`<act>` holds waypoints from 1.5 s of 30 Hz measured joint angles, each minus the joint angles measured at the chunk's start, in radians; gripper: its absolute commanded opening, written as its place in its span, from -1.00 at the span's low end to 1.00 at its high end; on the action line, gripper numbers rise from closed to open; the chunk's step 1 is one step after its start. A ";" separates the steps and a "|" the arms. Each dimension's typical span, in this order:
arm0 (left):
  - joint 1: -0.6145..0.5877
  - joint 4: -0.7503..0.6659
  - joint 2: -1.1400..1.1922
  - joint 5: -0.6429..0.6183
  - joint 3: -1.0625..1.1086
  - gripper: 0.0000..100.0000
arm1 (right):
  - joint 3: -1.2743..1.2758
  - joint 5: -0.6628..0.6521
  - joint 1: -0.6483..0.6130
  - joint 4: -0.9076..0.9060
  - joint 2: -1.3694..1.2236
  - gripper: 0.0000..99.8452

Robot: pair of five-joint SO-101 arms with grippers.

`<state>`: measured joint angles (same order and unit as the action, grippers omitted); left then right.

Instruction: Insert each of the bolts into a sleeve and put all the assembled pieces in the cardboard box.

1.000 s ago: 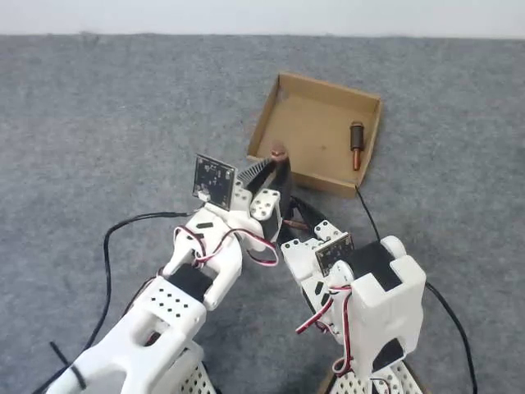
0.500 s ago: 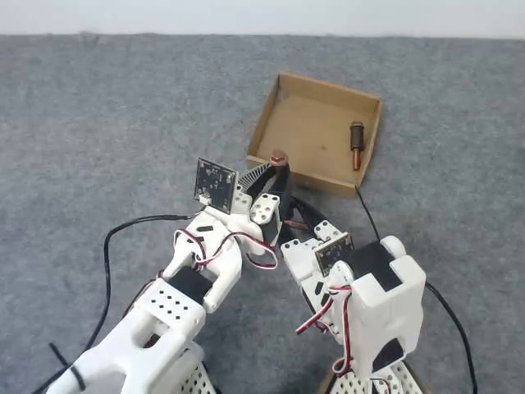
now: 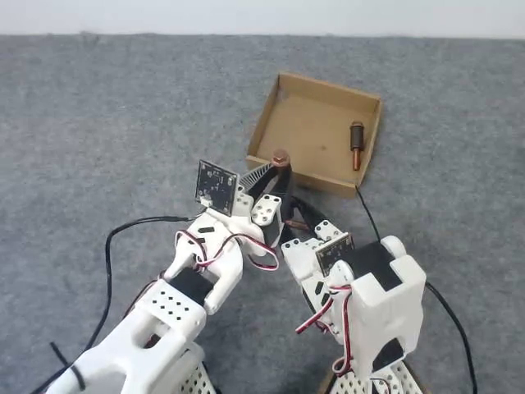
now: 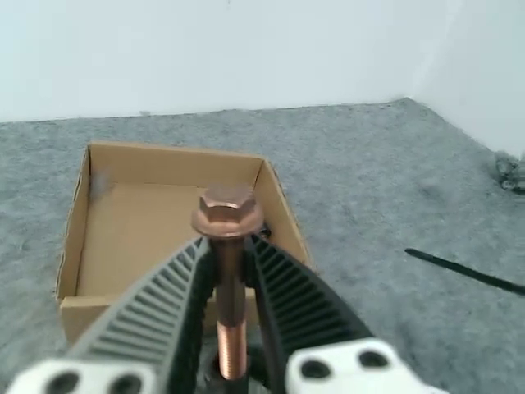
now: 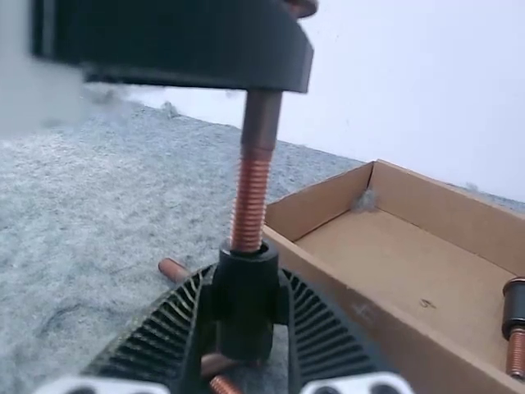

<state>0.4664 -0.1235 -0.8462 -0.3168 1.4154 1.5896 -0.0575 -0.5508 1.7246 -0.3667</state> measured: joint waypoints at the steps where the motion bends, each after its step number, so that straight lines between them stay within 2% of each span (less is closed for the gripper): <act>1: 0.000 -0.014 0.000 -0.003 0.000 -0.98 | 0.000 0.000 -0.002 0.000 0.000 -0.99; 15: -0.003 -0.061 0.040 0.002 0.026 -0.98 | 0.000 0.000 -0.002 0.000 0.000 -0.99; 23: 0.002 -0.288 0.284 -0.005 0.025 -0.98 | 0.000 0.000 0.003 0.002 0.000 -0.99; 27: 0.002 -0.282 0.279 -0.005 0.025 -0.98 | 0.000 0.000 0.003 0.002 0.000 -0.99; 34: -0.002 -0.167 0.161 -0.005 0.052 -0.98 | 0.000 0.000 0.000 0.002 0.000 -0.99; 45: 0.003 -0.163 0.117 -0.005 0.107 -0.98 | 0.002 0.000 0.011 0.002 0.002 -0.99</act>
<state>0.4695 -0.2862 -0.7296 -0.3214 1.5228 1.5911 -0.0575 -0.5401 1.7261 -0.3652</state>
